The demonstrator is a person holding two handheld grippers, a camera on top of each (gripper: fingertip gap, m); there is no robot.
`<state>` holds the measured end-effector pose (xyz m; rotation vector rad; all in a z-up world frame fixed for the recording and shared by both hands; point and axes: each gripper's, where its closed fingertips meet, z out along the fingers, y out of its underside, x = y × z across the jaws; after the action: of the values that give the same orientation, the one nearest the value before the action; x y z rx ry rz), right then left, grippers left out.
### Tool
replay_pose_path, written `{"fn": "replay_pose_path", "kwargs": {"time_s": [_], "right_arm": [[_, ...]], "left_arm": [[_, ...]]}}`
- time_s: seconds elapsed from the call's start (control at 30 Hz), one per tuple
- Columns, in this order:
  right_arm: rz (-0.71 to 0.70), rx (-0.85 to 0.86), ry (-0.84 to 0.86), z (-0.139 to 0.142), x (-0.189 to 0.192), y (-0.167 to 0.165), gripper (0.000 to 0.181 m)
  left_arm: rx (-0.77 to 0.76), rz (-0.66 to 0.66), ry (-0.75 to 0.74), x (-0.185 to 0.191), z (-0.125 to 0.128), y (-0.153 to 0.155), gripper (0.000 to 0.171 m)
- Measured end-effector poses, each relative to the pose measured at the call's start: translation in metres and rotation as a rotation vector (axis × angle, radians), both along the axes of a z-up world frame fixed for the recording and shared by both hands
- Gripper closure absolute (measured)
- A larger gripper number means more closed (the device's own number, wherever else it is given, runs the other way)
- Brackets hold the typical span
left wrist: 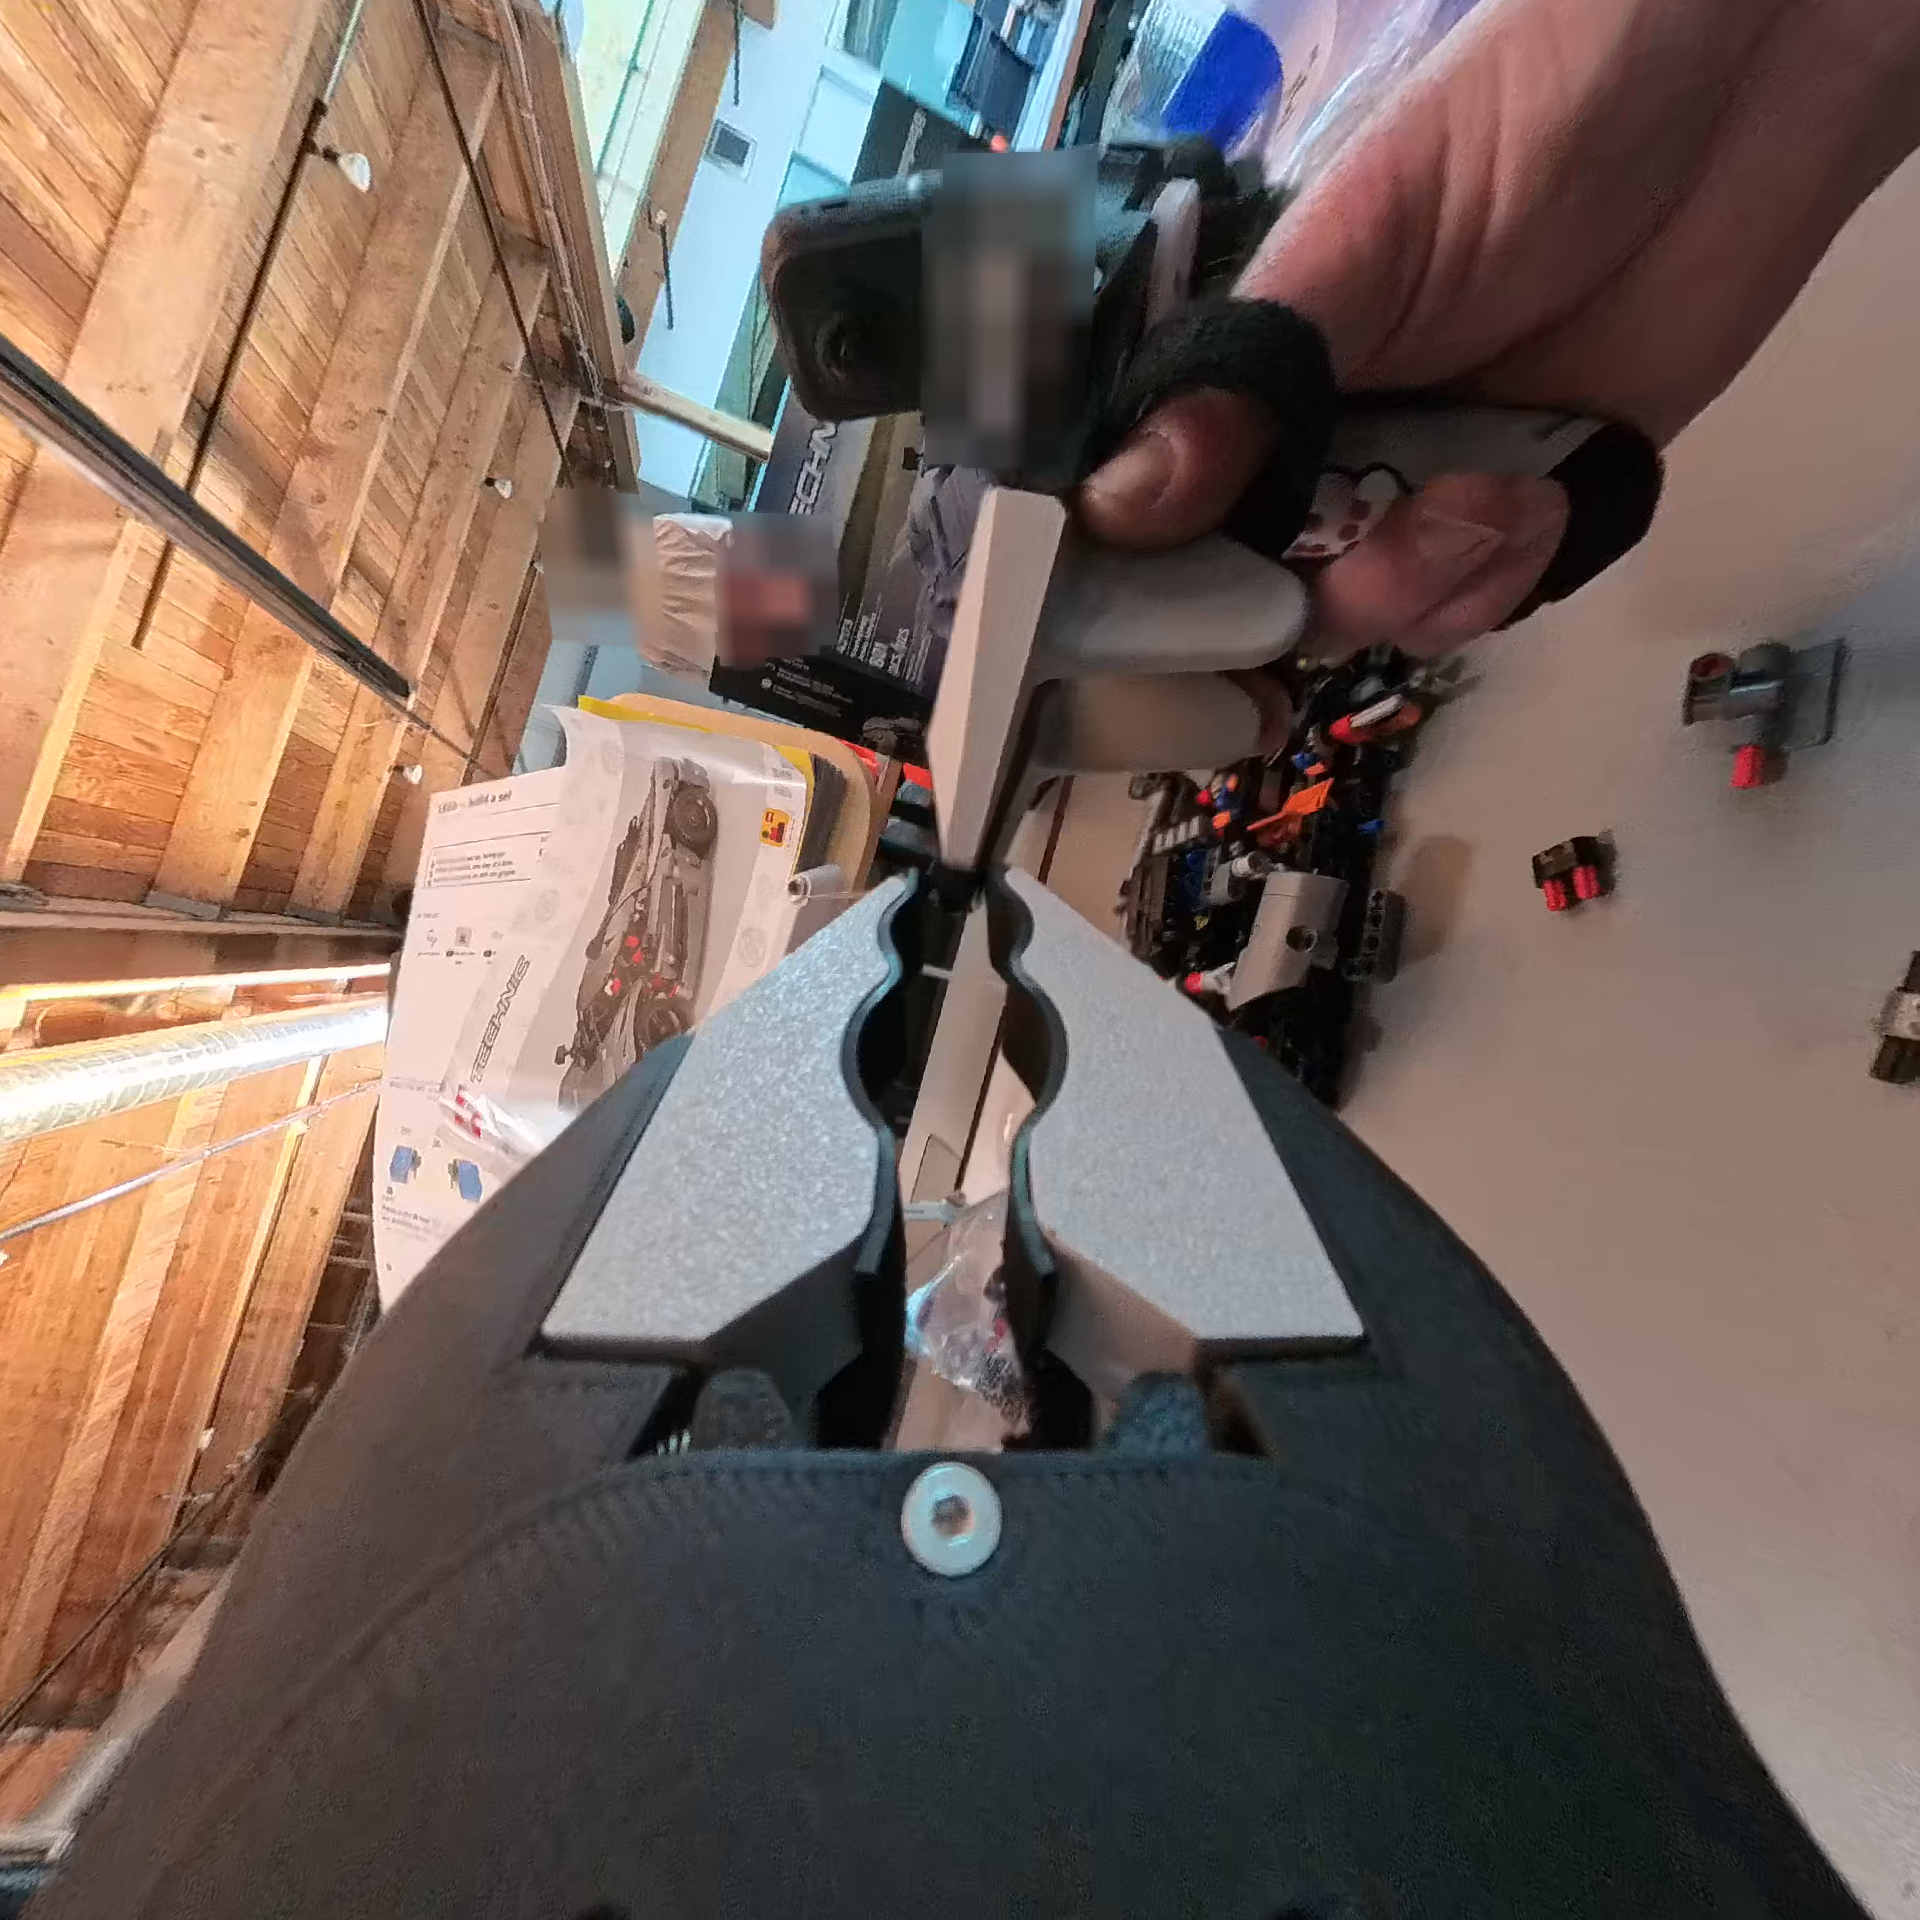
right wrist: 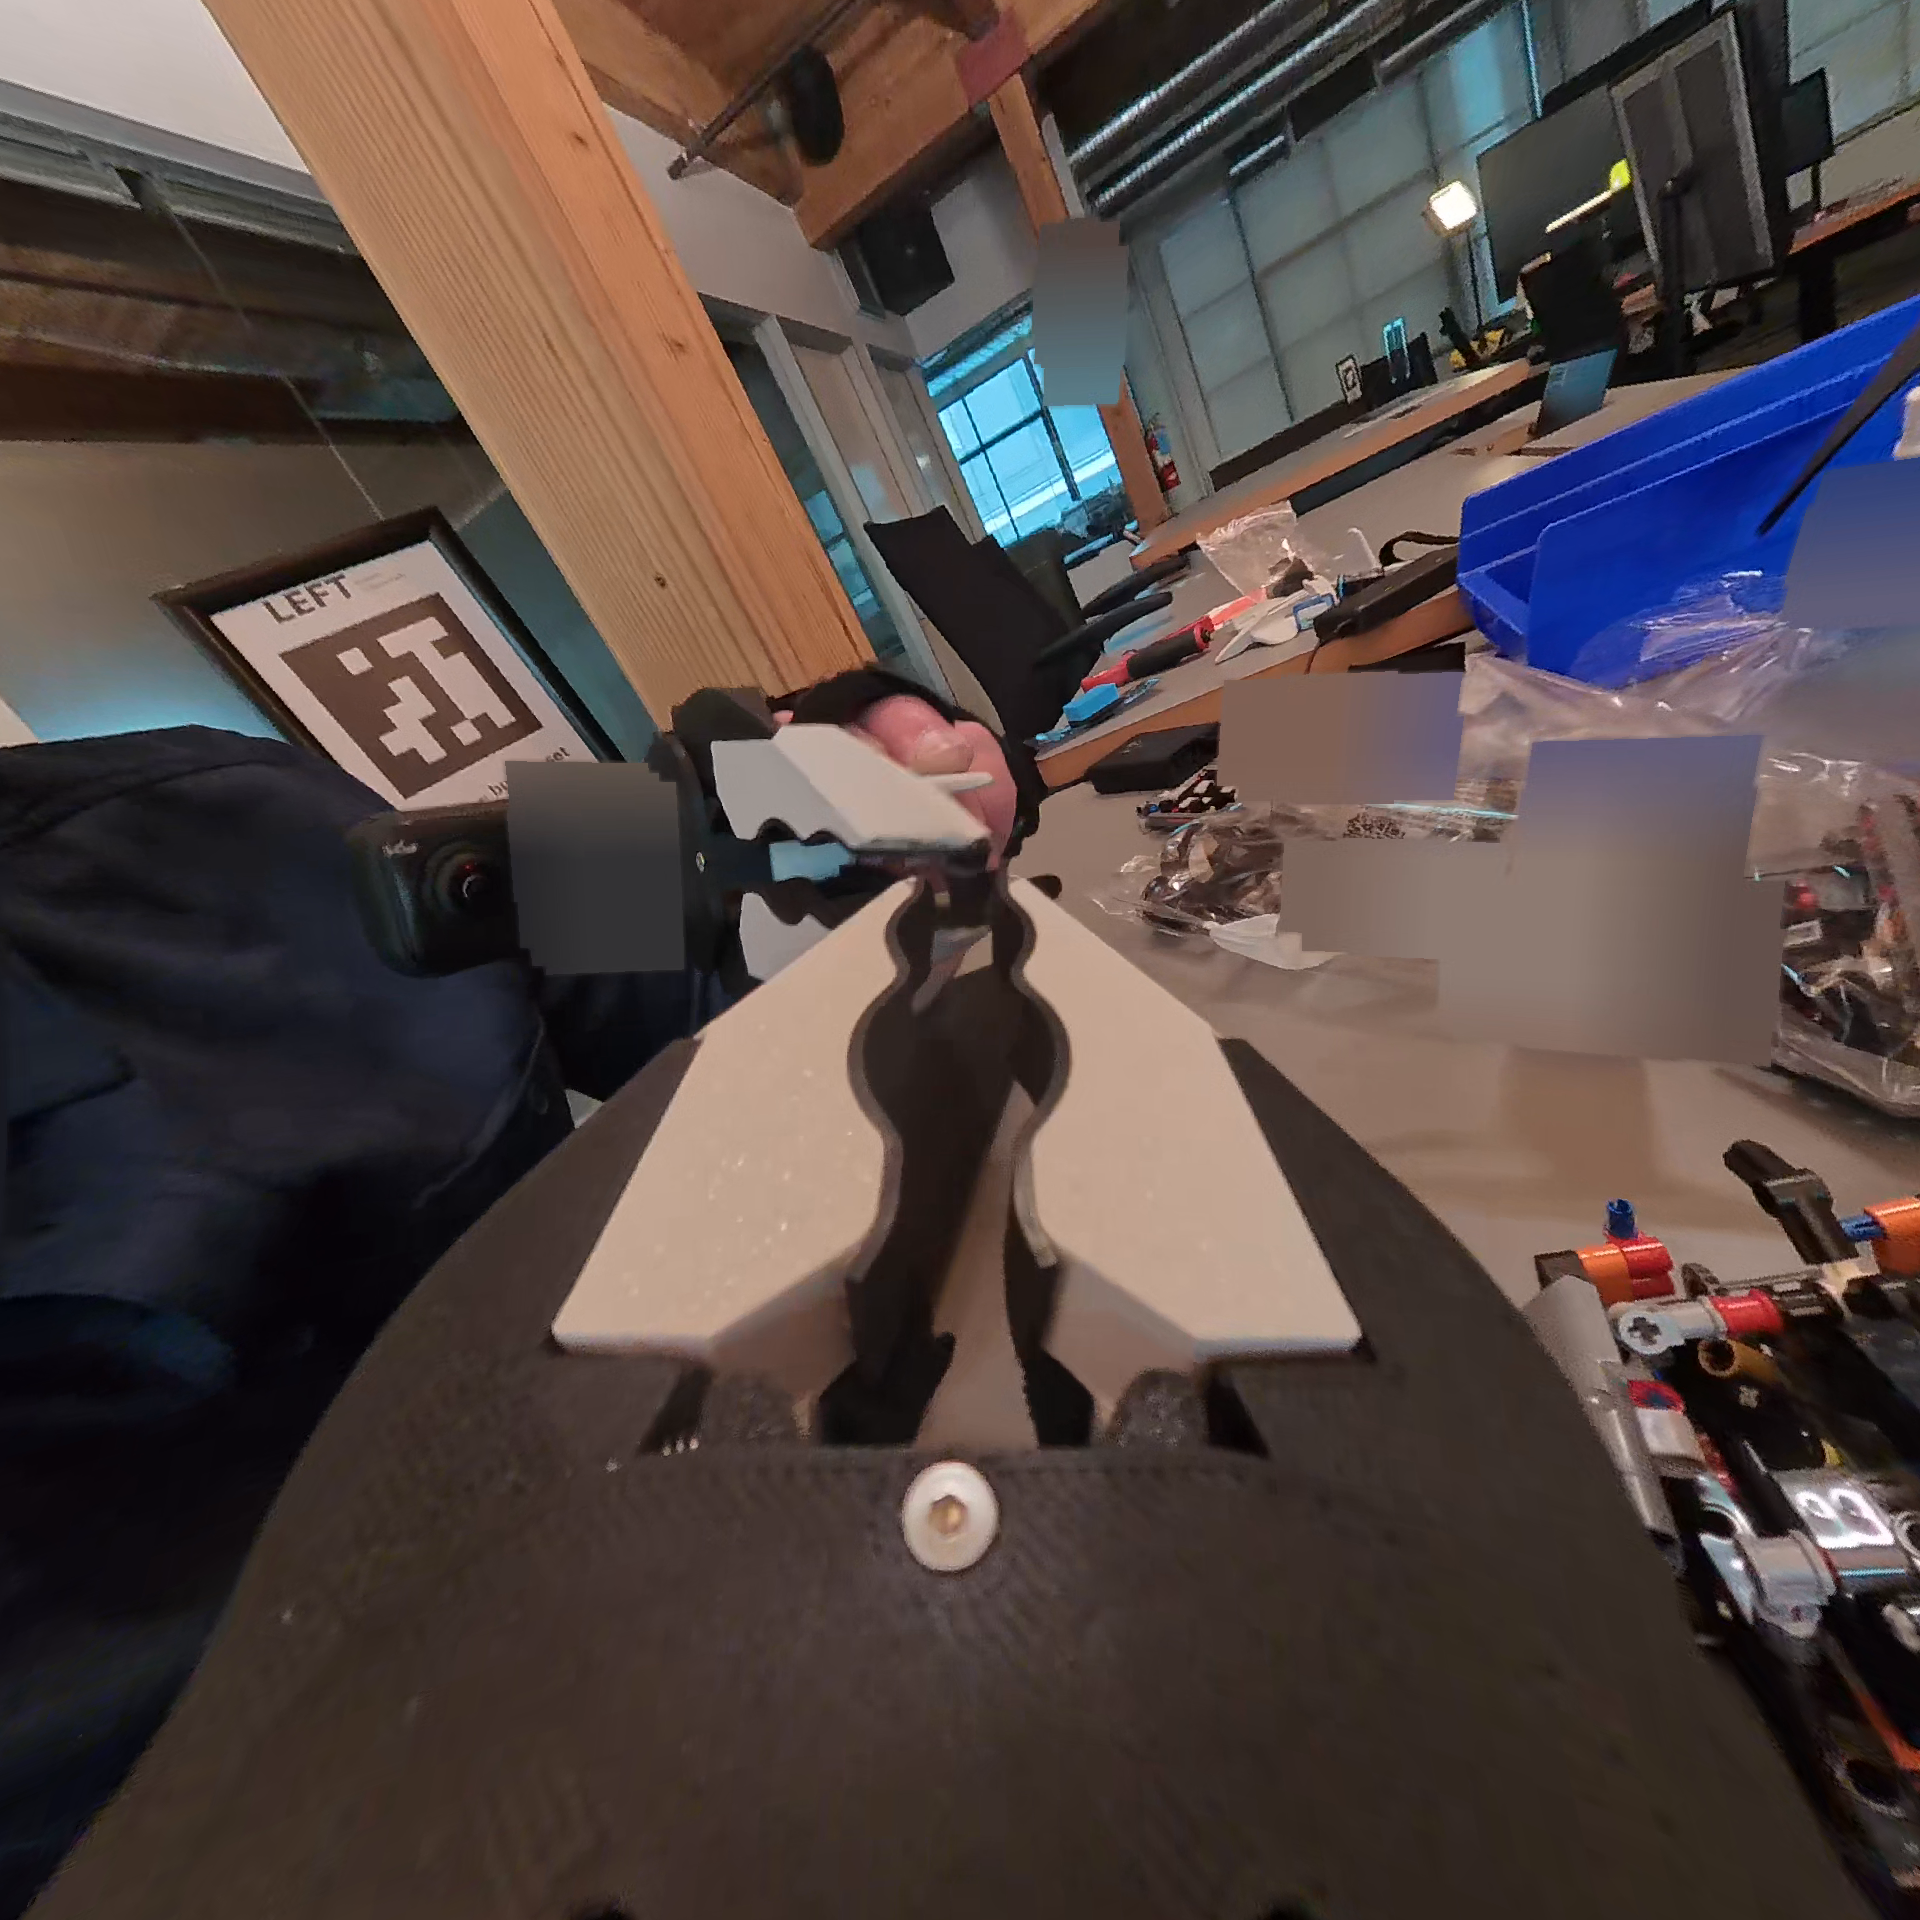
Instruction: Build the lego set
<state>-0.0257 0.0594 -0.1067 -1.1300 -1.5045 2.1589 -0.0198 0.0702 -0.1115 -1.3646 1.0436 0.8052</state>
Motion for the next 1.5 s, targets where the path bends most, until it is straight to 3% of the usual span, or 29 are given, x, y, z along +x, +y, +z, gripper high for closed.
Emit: {"fn": "replay_pose_path", "kwargs": {"time_s": [0.27,0.53,0.83,0.93,1.2,1.5], "right_arm": [[0.014,-0.001,-0.013,-0.004,0.000,-0.001,0.176],[-0.239,0.374,-0.018,-0.016,-0.006,0.018,0.176],[-0.501,0.994,0.024,-0.027,-0.009,0.027,0.176],[-0.549,1.135,0.029,-0.033,-0.012,0.028,0.176],[-0.667,1.385,0.073,-0.026,-0.012,0.032,0.177],[-0.713,1.523,0.103,-0.022,-0.011,0.031,0.176]], "left_arm": [[0.021,0.014,0.005,0.001,-0.001,0.001,0.163],[-0.081,-0.030,-0.076,-0.002,-0.015,0.005,0.154],[-0.290,-0.164,-0.630,-0.009,-0.009,0.006,0.155],[-0.414,-0.174,-0.787,-0.005,-0.021,0.012,0.153],[-0.428,-0.098,-0.853,-0.009,-0.029,0.019,0.164],[-0.468,-0.200,-1.049,-0.005,-0.019,0.015,0.158]]}}
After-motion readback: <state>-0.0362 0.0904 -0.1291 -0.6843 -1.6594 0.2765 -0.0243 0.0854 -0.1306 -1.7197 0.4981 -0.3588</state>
